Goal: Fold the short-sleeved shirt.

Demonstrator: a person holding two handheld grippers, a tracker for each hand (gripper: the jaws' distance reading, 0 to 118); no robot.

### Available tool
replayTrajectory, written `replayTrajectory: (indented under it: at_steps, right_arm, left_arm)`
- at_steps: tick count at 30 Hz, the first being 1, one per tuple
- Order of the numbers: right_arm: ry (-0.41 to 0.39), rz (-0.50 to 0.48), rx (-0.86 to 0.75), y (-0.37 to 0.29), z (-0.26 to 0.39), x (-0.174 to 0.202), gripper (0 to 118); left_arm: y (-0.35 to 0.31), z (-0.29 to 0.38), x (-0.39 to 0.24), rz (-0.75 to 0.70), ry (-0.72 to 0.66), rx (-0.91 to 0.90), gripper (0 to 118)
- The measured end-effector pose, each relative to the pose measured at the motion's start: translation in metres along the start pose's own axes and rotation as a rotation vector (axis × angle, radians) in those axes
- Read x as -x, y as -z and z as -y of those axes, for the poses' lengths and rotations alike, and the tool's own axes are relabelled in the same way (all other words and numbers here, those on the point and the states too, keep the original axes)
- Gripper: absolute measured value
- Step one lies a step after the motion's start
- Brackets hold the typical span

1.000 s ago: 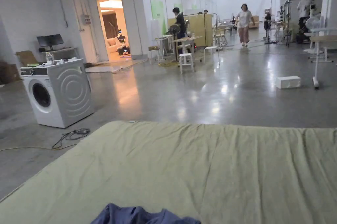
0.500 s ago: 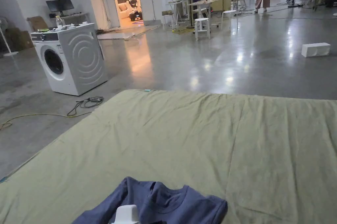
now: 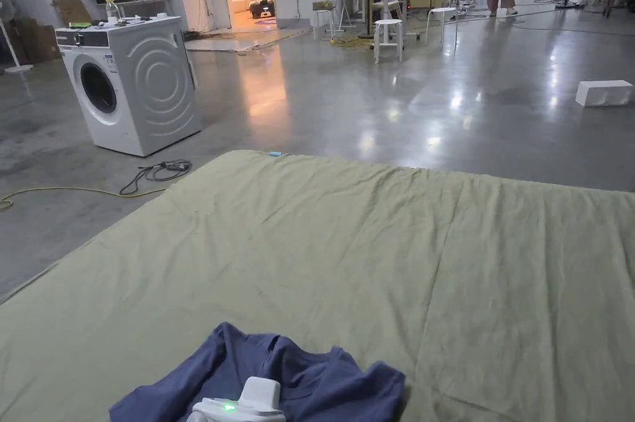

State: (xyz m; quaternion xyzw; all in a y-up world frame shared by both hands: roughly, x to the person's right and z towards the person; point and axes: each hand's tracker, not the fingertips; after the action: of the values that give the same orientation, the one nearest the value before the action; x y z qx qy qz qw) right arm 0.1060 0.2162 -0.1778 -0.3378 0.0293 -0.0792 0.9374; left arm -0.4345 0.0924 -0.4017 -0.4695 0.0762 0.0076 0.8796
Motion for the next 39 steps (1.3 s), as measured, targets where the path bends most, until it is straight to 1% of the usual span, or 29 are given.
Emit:
replayTrajectory:
  at_steps: [1,3,5,7,9,10,11,12,13,14,15,16,17,18,20,24,26,29,30,33,34,35,37,39]
  right_arm:
    - [0.000,-0.004,-0.009,-0.004,0.000,-0.001,0]
    - [-0.003,-0.005,-0.019,-0.011,0.001,-0.004,0]
    - [-0.010,-0.003,-0.037,-0.020,0.004,-0.013,0]
    - [-0.017,-0.002,-0.050,-0.028,0.008,-0.023,0]
    - [-0.018,-0.001,-0.055,-0.034,0.012,-0.033,0]
    - [-0.014,0.001,-0.058,-0.037,0.015,-0.039,0]
    - [-0.004,0.007,-0.059,-0.039,0.017,-0.044,0]
    - [0.012,0.012,-0.057,-0.041,0.020,-0.050,0]
    - [0.033,0.014,-0.058,-0.044,0.023,-0.055,0]
    - [0.059,0.010,-0.063,-0.046,0.026,-0.060,0]
    - [0.098,0.003,-0.064,-0.049,0.029,-0.066,0]
    - [0.135,-0.003,-0.066,-0.052,0.032,-0.072,0]
    - [0.160,-0.002,-0.072,-0.054,0.034,-0.075,0]
    - [0.187,0.007,-0.084,-0.059,0.036,-0.079,0]
    - [0.208,0.028,-0.115,-0.069,0.039,-0.086,0]
    - [0.238,0.107,-0.167,-0.096,0.046,-0.100,0]
    - [0.248,0.148,-0.184,-0.109,0.052,-0.109,0]
    - [0.255,0.228,-0.184,-0.127,0.064,-0.121,0]
    - [0.258,0.256,-0.173,-0.132,0.068,-0.125,0]
    - [0.287,0.300,-0.152,-0.138,0.079,-0.136,0]
    - [0.299,0.305,-0.145,-0.139,0.082,-0.139,0]
    - [0.306,0.308,-0.142,-0.139,0.084,-0.141,0]
    - [0.306,0.314,-0.135,-0.139,0.087,-0.143,0]
    - [0.285,0.331,-0.130,-0.138,0.088,-0.142,0]
  left_arm:
    - [0.004,0.000,-0.004,-0.053,0.035,0.014,3]
    - [0.008,-0.005,-0.004,-0.018,-0.022,0.027,3]
    - [0.001,-0.014,0.022,0.085,-0.268,0.027,3]
    - [-0.024,-0.010,0.063,0.288,-0.620,-0.046,3]
    - [-0.046,-0.001,0.084,0.385,-0.800,-0.170,3]
    - [-0.060,0.002,0.093,0.409,-0.841,-0.213,3]
    - [-0.070,0.000,0.095,0.417,-0.855,-0.235,3]
    - [-0.082,-0.006,0.090,0.402,-0.824,-0.216,3]
    - [-0.097,-0.014,0.084,0.405,-0.745,-0.245,3]
    - [-0.108,-0.022,0.075,0.406,-0.709,-0.270,3]
    - [-0.120,-0.031,0.069,0.450,-0.737,-0.301,3]
    - [-0.130,-0.041,0.062,0.544,-0.743,-0.326,3]
    - [-0.137,-0.050,0.053,0.588,-0.738,-0.351,3]
    - [-0.146,-0.066,0.034,0.625,-0.682,-0.366,3]
    - [-0.157,-0.094,-0.008,0.653,-0.572,-0.384,3]
    - [-0.160,-0.135,-0.118,0.853,-0.440,-0.346,3]
    - [-0.151,-0.139,-0.181,0.920,-0.353,-0.293,3]
    - [-0.138,-0.121,-0.274,1.001,-0.234,-0.176,3]
    - [-0.133,-0.103,-0.303,1.027,-0.204,-0.140,3]
    - [-0.119,-0.052,-0.379,1.096,-0.126,0.038,3]
    - [-0.113,-0.026,-0.406,1.109,-0.052,0.152,3]
    - [-0.113,-0.006,-0.424,1.097,-0.002,0.157,3]
    - [-0.110,0.036,-0.460,1.085,0.129,0.225,3]
    - [-0.109,0.066,-0.474,1.076,0.176,0.294,3]
